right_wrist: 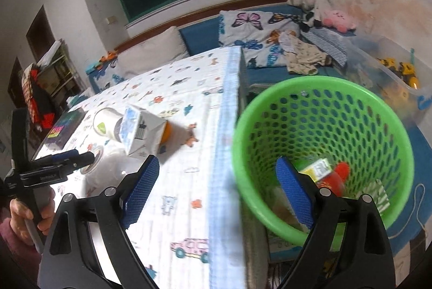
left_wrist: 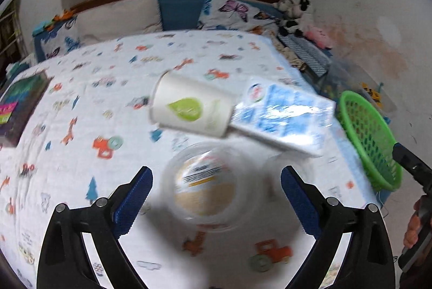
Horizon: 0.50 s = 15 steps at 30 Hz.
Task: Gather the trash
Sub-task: 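Move the left gripper to the clear tea cup while the right reaches the milk carton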
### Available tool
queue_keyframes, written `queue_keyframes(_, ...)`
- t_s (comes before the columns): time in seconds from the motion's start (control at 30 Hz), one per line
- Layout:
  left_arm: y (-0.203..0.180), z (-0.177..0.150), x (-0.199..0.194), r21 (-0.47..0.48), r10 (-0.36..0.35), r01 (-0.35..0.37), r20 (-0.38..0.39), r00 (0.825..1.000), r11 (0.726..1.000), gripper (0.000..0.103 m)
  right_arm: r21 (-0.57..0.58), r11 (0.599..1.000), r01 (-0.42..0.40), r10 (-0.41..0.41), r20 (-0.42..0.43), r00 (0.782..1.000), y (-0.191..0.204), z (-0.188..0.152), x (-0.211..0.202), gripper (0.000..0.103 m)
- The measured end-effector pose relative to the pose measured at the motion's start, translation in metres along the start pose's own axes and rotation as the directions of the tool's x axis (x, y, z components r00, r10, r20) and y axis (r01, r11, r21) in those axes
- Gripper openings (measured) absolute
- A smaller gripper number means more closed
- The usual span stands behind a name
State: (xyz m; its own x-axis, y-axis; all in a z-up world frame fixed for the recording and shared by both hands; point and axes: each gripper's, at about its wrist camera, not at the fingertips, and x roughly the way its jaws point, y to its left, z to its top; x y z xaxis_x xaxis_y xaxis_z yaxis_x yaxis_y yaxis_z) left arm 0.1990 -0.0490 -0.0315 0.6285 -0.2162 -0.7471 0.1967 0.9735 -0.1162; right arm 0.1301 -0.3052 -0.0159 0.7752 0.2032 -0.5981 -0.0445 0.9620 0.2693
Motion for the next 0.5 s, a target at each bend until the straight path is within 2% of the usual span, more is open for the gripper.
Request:
queue_keyframes(0.33,0.012,-0.007,0.021,0.013,-0.004,0.005,-0.041,0.999,1.000,0.092,-0.068,0.997,-0.039,0.036,-0.037,0.999,0.031,0.003,0.020,0.088)
queue_keyframes(0.5,0.013,-0.007,0.026,0.006,-0.033,0.033,-0.053,0.998,0.999,0.076,-0.090,0.993,-0.071,0.066,-0.062,0.996,0.041,0.009,0.031,0.088)
